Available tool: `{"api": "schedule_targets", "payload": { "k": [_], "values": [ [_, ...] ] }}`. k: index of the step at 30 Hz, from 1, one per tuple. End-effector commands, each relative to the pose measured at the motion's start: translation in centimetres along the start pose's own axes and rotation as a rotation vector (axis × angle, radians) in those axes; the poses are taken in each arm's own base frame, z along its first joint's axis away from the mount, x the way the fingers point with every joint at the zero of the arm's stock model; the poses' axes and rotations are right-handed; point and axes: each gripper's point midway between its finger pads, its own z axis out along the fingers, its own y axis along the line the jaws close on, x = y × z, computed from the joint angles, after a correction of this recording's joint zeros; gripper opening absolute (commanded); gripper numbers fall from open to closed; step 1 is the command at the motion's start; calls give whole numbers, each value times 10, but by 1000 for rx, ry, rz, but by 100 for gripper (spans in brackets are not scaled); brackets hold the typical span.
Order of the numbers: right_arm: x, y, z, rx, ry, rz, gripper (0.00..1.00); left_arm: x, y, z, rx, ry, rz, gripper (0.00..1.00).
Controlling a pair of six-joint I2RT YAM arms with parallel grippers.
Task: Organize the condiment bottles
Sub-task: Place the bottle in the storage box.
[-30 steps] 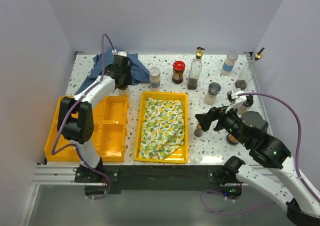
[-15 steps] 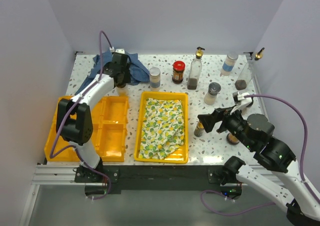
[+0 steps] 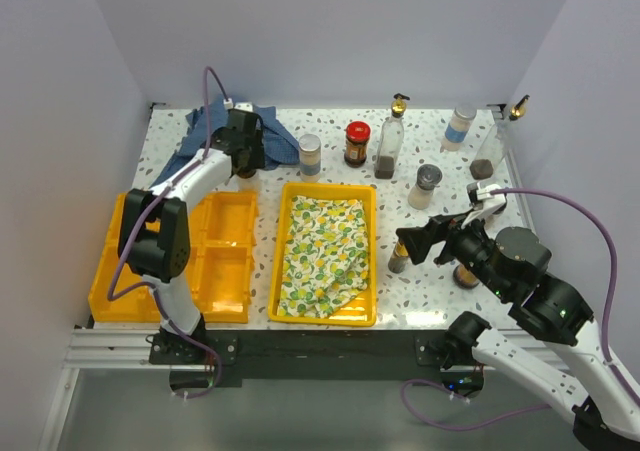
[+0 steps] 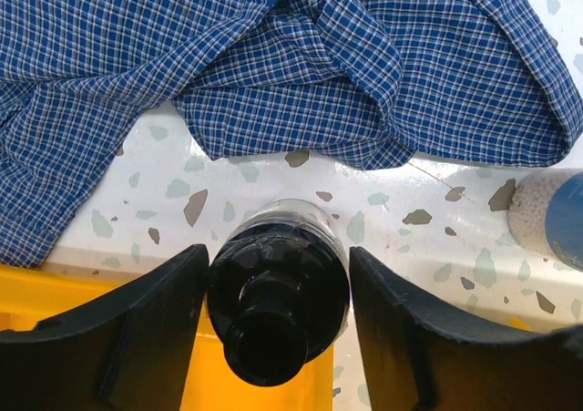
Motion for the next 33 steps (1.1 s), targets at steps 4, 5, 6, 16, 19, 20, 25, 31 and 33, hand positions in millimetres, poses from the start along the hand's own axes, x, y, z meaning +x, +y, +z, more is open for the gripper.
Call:
{"api": "schedule_targets", "payload": {
  "k": [4,5,6,16,19,20,25,31,33],
  "values": [
    [-15,5,-7,-15,-35,-5,91,0,-5,11,31,-10,8,76],
    [-15,5,-7,-18,-35,-3,91,1,-5,11,29,-6,10,77],
    [-15,5,-6,-18,-34,-3,91,2,-5,12,29,-5,12,77],
    [-17,5,-10,-20,-42,4,91,4,-1,11,8,2,11,43],
    [-17,5,-13,-17,-36,2,91,-4,7,3,-31,-21,-21,14],
    [-17,4,-13,-13,-34,3,91,-13,11,-4,-43,-45,-32,9],
    [-20,4,-16,-11,-42,2,91,-54,26,-30,-115,-123,-94,0],
    [-22,7,-15,-17,-36,6,91,-80,54,-64,-255,-172,-230,0],
    [-22,7,-15,-16,-33,7,91,-86,66,-81,-296,-205,-265,0]
  ]
}}
